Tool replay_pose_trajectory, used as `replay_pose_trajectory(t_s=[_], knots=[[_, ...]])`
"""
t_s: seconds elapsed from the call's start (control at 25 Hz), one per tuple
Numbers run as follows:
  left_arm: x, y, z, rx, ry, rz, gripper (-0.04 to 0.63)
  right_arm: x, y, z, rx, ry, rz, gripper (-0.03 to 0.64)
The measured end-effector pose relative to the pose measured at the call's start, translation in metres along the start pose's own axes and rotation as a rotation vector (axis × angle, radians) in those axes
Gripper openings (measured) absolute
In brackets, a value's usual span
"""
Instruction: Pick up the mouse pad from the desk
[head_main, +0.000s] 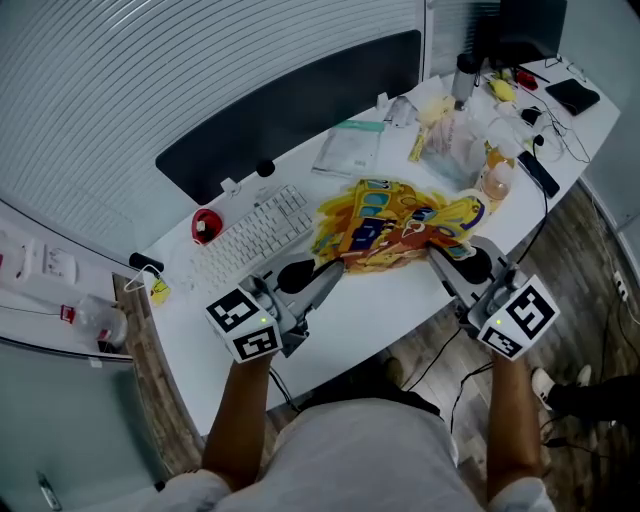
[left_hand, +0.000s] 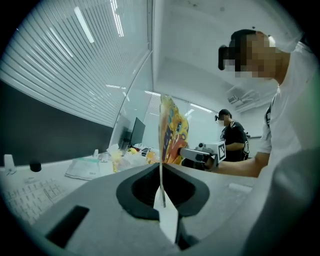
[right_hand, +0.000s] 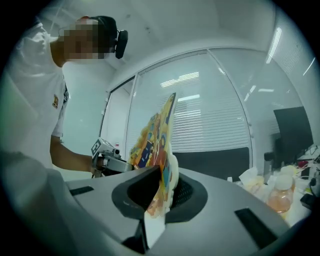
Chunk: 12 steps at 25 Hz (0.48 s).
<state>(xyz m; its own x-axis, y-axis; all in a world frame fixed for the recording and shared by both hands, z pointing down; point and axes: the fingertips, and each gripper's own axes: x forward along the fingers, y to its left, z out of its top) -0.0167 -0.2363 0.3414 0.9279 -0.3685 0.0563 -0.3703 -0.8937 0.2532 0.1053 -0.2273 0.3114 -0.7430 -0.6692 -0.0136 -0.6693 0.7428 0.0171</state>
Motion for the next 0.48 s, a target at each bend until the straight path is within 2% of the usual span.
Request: replay_pose_trajectory(t_s=[0.2, 0.48], knots=[[0.005, 0.003, 0.003, 0.020, -0.034, 0.067, 0.023, -0.003, 0.000, -0.001, -0.029, 0.007, -0.078, 0.028], [0.012, 0.000, 0.010, 0.118, -0.030, 0.136, 0.023, -0.007, -0.005, -0.001, -0.078, 0.027, -0.184, 0.026]])
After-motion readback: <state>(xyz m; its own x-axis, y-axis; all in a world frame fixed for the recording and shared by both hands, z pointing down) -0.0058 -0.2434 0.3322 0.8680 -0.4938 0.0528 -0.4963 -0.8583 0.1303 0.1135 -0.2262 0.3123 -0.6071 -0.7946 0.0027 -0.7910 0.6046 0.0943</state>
